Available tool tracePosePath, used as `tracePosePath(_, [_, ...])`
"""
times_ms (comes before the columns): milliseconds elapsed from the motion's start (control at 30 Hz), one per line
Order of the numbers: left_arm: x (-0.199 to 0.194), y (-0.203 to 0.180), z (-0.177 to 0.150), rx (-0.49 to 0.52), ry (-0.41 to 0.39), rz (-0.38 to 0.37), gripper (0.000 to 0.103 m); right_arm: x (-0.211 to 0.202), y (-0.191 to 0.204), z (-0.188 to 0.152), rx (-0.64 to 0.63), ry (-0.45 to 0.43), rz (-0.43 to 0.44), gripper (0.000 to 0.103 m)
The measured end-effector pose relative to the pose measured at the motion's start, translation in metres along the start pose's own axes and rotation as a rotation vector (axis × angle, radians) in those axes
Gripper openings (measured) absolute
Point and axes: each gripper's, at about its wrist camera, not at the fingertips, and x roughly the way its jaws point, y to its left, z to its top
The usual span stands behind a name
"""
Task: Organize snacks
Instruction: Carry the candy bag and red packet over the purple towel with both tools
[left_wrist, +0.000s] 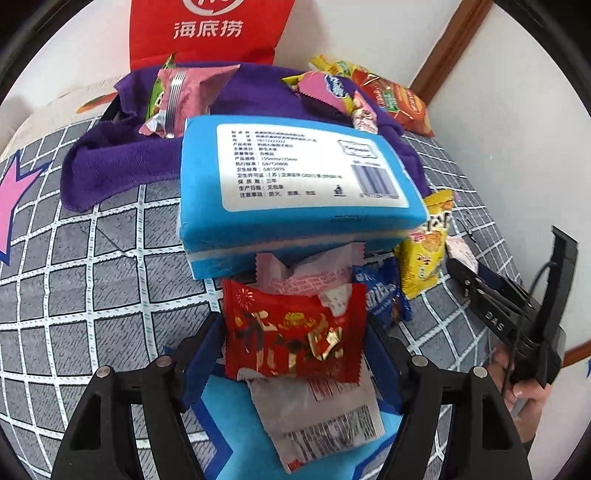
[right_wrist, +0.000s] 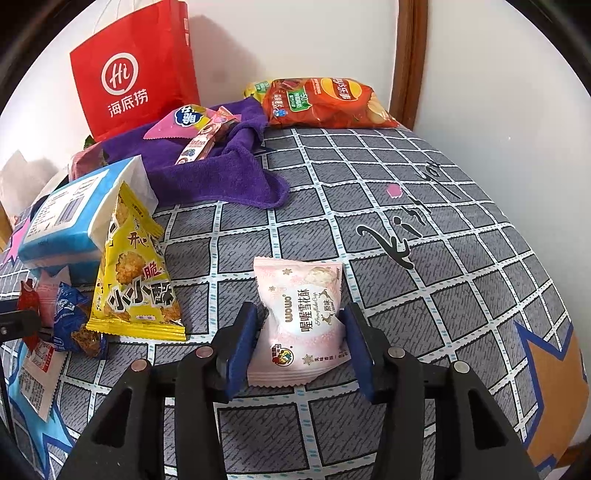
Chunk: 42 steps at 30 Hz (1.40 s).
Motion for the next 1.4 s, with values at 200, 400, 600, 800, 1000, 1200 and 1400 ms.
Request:
tracePosePath(200, [0.000,0.000,-0.002,0.006,-0.017,-0.016,0.064,0.000,0.000,0.000,0.000,0.000,0.000,0.049])
tracePosePath(400, [-0.011,0.000,-0.004,0.036,-0.049,-0.003,0.051,0.000,0.000,0.000,-0.001,0.000,0.000,0.049])
tracePosePath(600, [-0.027,0.000,-0.002,0.037,-0.082,-0.019,0.051,0.000,0.002,0.000,-0.004,-0.002,0.002,0.047])
tracePosePath(800, [-0.045,-0.002,0.006,0.055,-0.103,-0.006,0.051,-0.003,0.005,0.000,-0.026,0.000,0.000,0.044])
tracePosePath(1000, [-0.064,-0.003,0.019,0.065,-0.147,0.004,0.051,-0.021,0.011,0.004,-0.043,0.027,0.033,0.043])
tracePosePath(1200, [-0.076,-0.002,0.036,0.071,-0.183,0.024,0.051,-0.057,0.015,0.031,-0.041,-0.031,0.036,0.043])
tracePosePath(1400, [-0.088,0.006,0.059,0.063,-0.224,0.050,0.051,-0.085,0.036,0.070,-0.098,-0.104,0.027,0.043])
